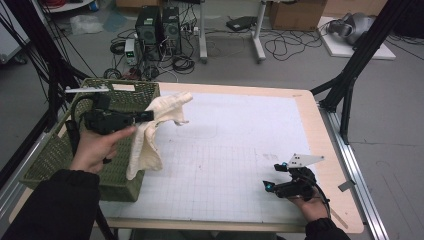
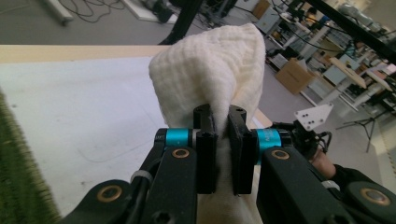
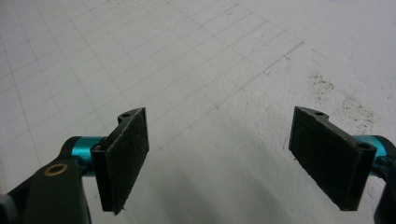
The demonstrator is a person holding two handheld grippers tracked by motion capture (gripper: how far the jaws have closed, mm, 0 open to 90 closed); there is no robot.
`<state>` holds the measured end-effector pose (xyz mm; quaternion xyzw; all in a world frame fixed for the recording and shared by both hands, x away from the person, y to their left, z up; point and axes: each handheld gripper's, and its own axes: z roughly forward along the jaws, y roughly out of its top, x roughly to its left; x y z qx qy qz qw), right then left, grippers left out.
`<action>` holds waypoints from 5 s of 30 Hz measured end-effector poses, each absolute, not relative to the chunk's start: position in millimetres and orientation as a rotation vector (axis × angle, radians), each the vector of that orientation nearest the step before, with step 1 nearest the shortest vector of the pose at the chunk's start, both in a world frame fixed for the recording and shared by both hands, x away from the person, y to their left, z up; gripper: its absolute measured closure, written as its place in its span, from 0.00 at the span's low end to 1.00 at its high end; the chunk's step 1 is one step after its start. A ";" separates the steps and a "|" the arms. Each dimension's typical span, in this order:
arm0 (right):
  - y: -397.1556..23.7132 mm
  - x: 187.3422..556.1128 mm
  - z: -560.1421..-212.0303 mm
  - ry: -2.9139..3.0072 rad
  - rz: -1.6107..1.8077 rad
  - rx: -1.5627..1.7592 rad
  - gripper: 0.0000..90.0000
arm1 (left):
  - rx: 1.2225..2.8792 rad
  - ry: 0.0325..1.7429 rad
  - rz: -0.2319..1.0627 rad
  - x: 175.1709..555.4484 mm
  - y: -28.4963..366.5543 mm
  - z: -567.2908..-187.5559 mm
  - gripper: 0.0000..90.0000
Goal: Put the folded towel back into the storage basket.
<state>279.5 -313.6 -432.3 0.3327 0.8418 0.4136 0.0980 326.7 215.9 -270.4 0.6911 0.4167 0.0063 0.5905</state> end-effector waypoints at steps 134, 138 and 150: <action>-308.1 281.1 -437.0 2.533 1.202 0.950 0.22 | 1.502 1.444 0.254 342.1 324.9 -353.6 0.92; -308.2 281.2 -436.8 2.533 1.199 0.950 0.22 | 1.521 1.491 0.237 344.0 323.1 -354.9 0.92; -300.6 282.2 -437.1 2.552 1.194 0.909 0.22 | 1.468 1.529 0.327 361.1 316.5 -362.1 0.64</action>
